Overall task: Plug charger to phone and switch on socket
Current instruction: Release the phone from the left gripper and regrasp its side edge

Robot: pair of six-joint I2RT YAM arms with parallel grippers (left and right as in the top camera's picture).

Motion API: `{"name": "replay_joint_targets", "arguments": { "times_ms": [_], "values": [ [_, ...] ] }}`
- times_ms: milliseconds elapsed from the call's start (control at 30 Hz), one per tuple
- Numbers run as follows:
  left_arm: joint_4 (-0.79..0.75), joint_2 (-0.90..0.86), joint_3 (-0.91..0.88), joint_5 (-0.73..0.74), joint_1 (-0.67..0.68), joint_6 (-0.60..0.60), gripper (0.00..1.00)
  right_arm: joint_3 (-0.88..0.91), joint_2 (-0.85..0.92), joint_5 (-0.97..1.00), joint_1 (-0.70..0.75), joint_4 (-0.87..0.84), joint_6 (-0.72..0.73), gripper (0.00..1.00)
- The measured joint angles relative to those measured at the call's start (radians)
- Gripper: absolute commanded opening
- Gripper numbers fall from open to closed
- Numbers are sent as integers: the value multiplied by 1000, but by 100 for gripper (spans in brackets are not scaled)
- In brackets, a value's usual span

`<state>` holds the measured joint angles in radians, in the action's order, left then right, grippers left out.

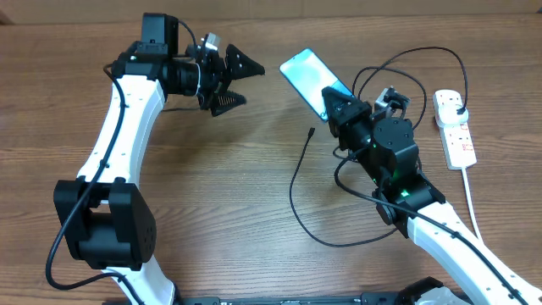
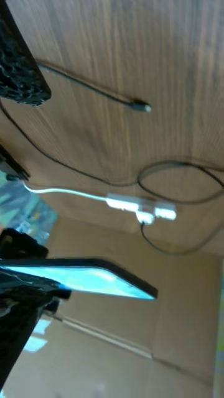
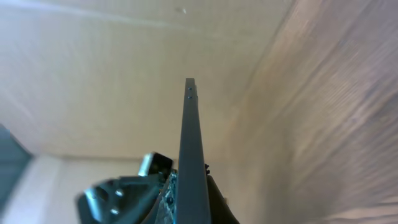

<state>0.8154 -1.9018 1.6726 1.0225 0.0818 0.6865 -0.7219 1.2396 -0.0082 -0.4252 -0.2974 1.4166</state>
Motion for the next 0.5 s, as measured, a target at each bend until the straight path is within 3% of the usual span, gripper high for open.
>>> {"name": "replay_joint_targets", "arguments": {
  "times_ms": [200, 500],
  "values": [
    [-145, 0, 0, 18, 24, 102, 94, 0, 54, -13, 0, -121, 192, 4],
    [-298, 0, 0, 14, 82, 239, 87, -4, 133, -22, -30, -149, 328, 4]
  ]
}}
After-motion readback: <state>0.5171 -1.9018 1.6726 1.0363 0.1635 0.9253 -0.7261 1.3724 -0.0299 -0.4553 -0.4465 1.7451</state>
